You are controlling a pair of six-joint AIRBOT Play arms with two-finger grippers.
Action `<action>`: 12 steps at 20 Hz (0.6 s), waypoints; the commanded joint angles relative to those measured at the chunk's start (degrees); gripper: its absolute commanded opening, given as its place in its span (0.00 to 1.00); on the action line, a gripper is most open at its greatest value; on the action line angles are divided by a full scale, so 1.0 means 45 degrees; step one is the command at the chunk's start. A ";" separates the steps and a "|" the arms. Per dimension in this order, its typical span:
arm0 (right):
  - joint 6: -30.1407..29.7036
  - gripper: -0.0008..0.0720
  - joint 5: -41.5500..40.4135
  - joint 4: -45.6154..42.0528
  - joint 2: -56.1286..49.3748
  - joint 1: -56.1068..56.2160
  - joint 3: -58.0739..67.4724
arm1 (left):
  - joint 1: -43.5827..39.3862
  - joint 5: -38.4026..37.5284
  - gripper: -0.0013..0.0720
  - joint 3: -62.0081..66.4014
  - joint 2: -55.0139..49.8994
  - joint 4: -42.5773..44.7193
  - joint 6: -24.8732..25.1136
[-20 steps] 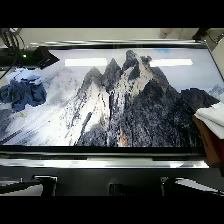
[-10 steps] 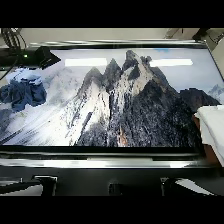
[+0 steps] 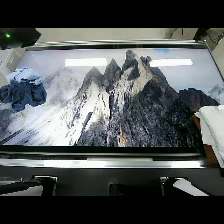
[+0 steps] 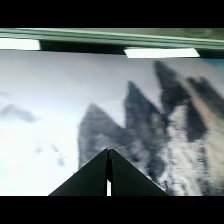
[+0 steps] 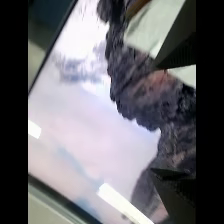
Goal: Fold the clothes and pants, and hang the long-sleeved shirts on hangers.
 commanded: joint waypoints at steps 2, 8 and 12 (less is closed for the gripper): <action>0.1763 0.92 0.2594 -0.4143 -0.0495 0.7383 0.0432 | -0.0204 -0.3939 0.52 -0.2030 -0.0675 0.3356 -0.1763; 0.2443 0.96 0.4755 -0.4430 -0.2200 1.1929 -0.1943 | -0.0447 -0.2176 0.98 -1.0185 0.1472 0.0923 -0.1778; 0.2433 0.96 0.4915 -0.4614 -0.2259 1.2177 -0.1953 | -0.0389 -0.1836 0.98 -1.0992 0.2011 0.1321 -0.1758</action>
